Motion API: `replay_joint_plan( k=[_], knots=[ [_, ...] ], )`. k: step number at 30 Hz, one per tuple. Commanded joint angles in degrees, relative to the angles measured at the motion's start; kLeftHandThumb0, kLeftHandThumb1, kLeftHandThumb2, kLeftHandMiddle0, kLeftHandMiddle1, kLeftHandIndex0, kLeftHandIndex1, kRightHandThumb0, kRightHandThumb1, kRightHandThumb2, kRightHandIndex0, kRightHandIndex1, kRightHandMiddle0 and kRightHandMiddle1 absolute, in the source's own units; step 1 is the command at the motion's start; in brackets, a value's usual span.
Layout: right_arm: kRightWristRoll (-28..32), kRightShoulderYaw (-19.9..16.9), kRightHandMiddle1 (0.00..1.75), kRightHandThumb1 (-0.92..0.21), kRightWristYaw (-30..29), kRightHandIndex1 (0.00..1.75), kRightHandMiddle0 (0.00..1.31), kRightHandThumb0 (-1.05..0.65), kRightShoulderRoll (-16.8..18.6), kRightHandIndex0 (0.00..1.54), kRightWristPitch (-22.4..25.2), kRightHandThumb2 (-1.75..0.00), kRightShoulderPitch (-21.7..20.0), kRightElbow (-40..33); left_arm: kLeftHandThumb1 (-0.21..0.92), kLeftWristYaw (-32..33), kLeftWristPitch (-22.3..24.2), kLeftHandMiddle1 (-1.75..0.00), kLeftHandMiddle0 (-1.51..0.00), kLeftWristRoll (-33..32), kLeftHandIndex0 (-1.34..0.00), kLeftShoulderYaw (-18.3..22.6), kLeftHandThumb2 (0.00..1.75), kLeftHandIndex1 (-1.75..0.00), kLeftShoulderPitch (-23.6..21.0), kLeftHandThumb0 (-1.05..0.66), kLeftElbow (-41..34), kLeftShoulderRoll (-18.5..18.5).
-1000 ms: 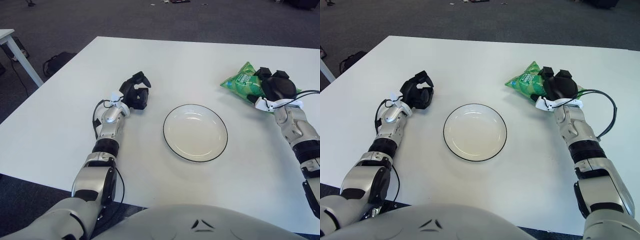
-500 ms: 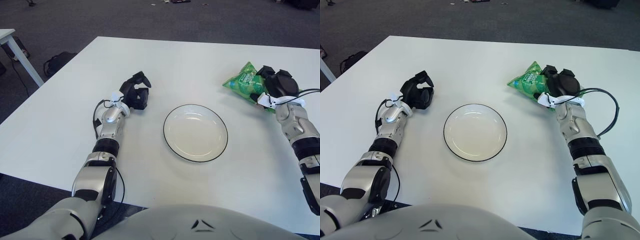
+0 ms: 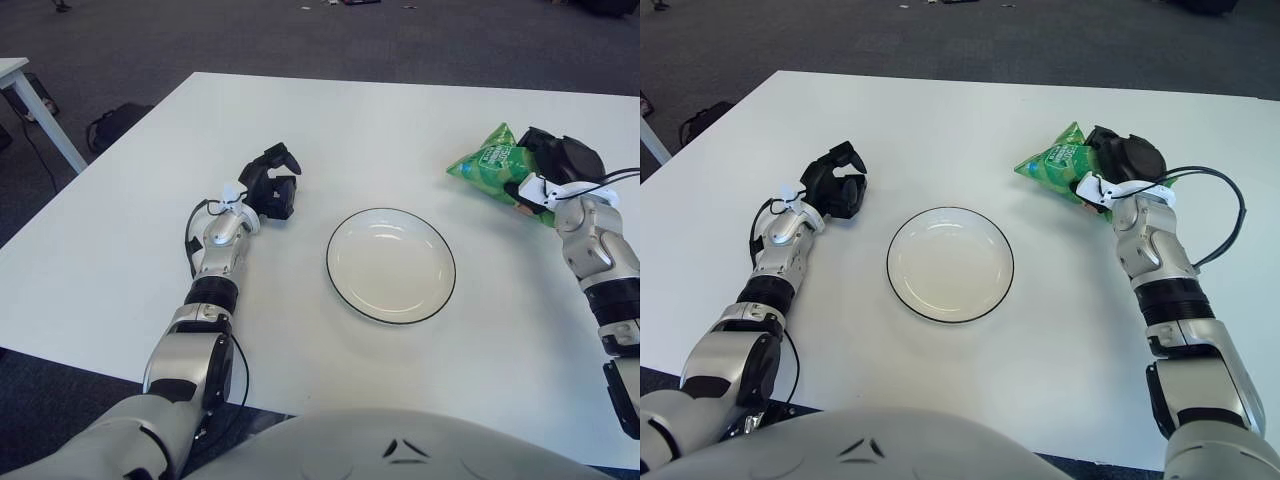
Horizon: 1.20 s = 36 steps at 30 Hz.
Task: Put the snack into the plate.
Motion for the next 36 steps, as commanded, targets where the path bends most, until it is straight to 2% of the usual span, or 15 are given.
replay_joint_plan(
  k=[1,4,7,12,16,20,24,28,33,36],
  knots=[
    [2.89,-2.21,1.75,-0.16,2.43,1.75,1.03,0.53,2.38,0.74,2.28,-1.51,0.8,-7.28,0.3,0.29,-0.54,-1.75,-1.26,0.86,-0.62,-0.72,1.34,-1.75,6.22,-0.48,3.7,-1.77],
    [4.18,-3.5,1.75,-0.15,4.09,1.75,1.03,0.54,3.85,0.75,4.23,-1.52,0.78,-13.53,0.31,0.39,-0.7,-1.75,-1.25,0.91,-0.61,-0.72,1.32,-1.75,6.12,-0.48,3.77,-1.81],
    [7.76,-5.38,1.75,-0.14,5.41,1.75,1.03,0.54,4.8,0.75,1.98,-1.53,0.62,-17.76,0.32,0.9,-0.37,-1.75,-1.25,1.2,-0.61,-0.77,1.32,-1.75,5.88,-0.48,3.89,-1.73],
    [10.36,-6.65,1.75,-0.13,6.83,1.75,1.05,0.55,5.22,0.77,-0.58,-1.55,0.54,-21.17,0.33,1.06,-0.37,-1.75,-1.24,1.28,-0.6,-0.76,1.3,-1.75,5.6,-0.47,4.26,-1.71],
    [9.89,-6.05,1.75,-0.12,7.97,1.75,1.06,0.55,6.67,0.77,0.31,-1.55,-0.43,-27.39,0.34,1.31,0.27,-1.75,-1.24,1.32,-0.59,-0.79,1.29,-1.75,5.29,-0.47,4.56,-1.63],
    [10.33,-5.44,1.75,-0.12,7.75,1.75,1.06,0.55,7.9,0.78,-1.5,-1.56,-2.76,-26.95,0.35,1.43,0.75,-1.75,-1.24,1.35,-0.59,-0.87,1.28,-1.75,5.09,-0.47,4.81,-1.52],
    [10.93,-4.77,1.75,-0.11,7.27,1.75,1.06,0.56,7.65,0.78,-8.78,-1.57,-5.89,-23.79,0.35,1.6,1.66,-1.75,-1.24,1.18,-0.58,-0.64,1.28,-1.75,4.55,-0.47,5.51,-1.43],
    [12.14,-5.11,1.75,-0.11,9.24,1.75,1.06,0.56,6.75,0.78,-12.68,-1.57,-6.38,-23.25,0.35,1.58,2.04,-1.75,-1.23,0.97,-0.58,-0.38,1.27,-1.75,3.96,-0.47,6.4,-1.37],
    [15.09,-4.69,1.75,-0.1,13.38,1.75,1.05,0.56,7.19,0.79,-14.58,-1.58,-7.49,-23.44,0.36,0.88,1.66,-1.75,-1.22,0.54,-0.57,0.01,1.26,-1.75,3.28,-0.46,7.74,-1.37],
    [17.23,-2.83,1.75,-0.09,16.82,1.75,1.06,0.57,8.71,0.8,-14.51,-1.6,-8.91,-24.04,0.36,1.08,1.49,-1.75,-1.22,0.62,-0.57,0.07,1.26,-1.75,3.11,-0.46,8.08,-1.45]
  ],
)
